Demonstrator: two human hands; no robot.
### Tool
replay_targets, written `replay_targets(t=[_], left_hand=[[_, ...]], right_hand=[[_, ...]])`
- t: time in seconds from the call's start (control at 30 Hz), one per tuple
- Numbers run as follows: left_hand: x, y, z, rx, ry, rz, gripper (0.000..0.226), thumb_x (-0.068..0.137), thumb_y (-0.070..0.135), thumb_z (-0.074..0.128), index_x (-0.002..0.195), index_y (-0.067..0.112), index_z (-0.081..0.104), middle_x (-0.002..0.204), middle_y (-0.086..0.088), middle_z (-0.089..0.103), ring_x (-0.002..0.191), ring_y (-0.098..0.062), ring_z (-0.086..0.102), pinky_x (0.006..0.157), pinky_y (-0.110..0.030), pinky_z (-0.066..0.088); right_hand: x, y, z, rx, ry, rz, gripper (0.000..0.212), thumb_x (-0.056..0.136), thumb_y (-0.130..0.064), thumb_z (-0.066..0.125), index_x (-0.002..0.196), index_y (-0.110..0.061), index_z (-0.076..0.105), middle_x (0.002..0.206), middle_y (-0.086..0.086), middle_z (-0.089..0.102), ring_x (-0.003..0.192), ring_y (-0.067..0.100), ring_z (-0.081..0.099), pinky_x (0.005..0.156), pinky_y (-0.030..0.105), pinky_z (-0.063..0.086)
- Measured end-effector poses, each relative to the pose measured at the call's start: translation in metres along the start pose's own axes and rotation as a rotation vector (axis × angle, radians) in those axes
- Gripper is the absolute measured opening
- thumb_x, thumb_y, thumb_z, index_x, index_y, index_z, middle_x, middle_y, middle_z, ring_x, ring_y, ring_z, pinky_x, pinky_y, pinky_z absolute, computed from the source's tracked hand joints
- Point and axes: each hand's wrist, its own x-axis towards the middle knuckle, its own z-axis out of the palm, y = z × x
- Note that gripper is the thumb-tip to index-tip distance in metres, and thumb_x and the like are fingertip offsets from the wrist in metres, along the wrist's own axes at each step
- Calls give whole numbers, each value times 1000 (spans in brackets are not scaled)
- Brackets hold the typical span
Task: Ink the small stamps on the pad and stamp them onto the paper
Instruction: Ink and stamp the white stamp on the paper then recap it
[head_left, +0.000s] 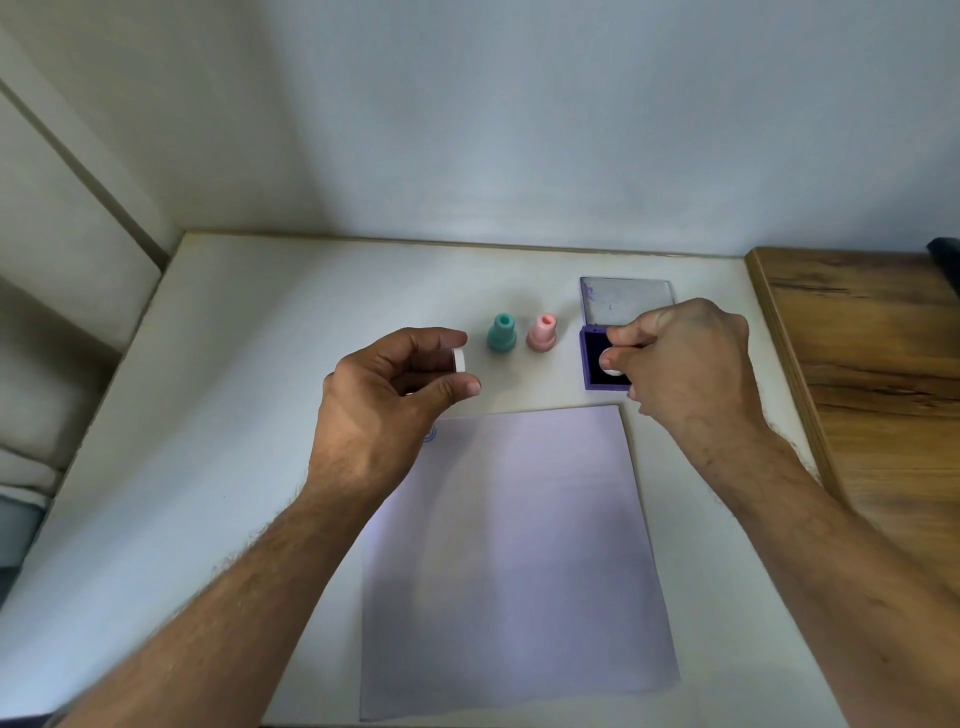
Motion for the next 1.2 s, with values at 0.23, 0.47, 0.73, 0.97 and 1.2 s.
replay_targets(t=[0.23,0.47,0.73,0.97,1.2], left_hand=[[-2,0,2,14,-10,-7,31,71,17,85,92,37,76,80,14,73,81,-7,72,70,-21,57],[-3,-3,2,36,-13,-8,30,70,20,86,93,38,76,79,14,72,81,-7,72,79,-30,56],[0,-1,1,19,-6,2,30,70,18,85,91,38,76,82,10,74,83,-10,73,71,-25,57],[5,1,-15,18,40,1,30,75,14,82,94,36,76,83,8,73,84,-14,73,85,-37,59],[7,-5,-28,90,116,-47,25,77,20,81,97,32,74,84,7,72,71,-13,69,76,-35,60]], right_hand=[[-4,2,0,1,24,-16,21,74,-15,83,94,-15,77,82,1,70,72,16,67,74,36,61],[-5,5,4,-63,61,-88,20,78,-18,80,98,-15,77,90,4,73,76,17,67,75,23,56],[-5,6,0,-27,12,-65,21,79,-19,80,99,-17,77,88,0,72,72,17,66,75,36,60],[-16,-2,2,123,42,-56,20,78,-21,80,97,-20,76,83,-5,75,71,8,69,71,31,61],[-67,-31,44,617,-321,53,12,84,-7,72,91,-16,76,68,2,74,62,18,67,56,27,59]])
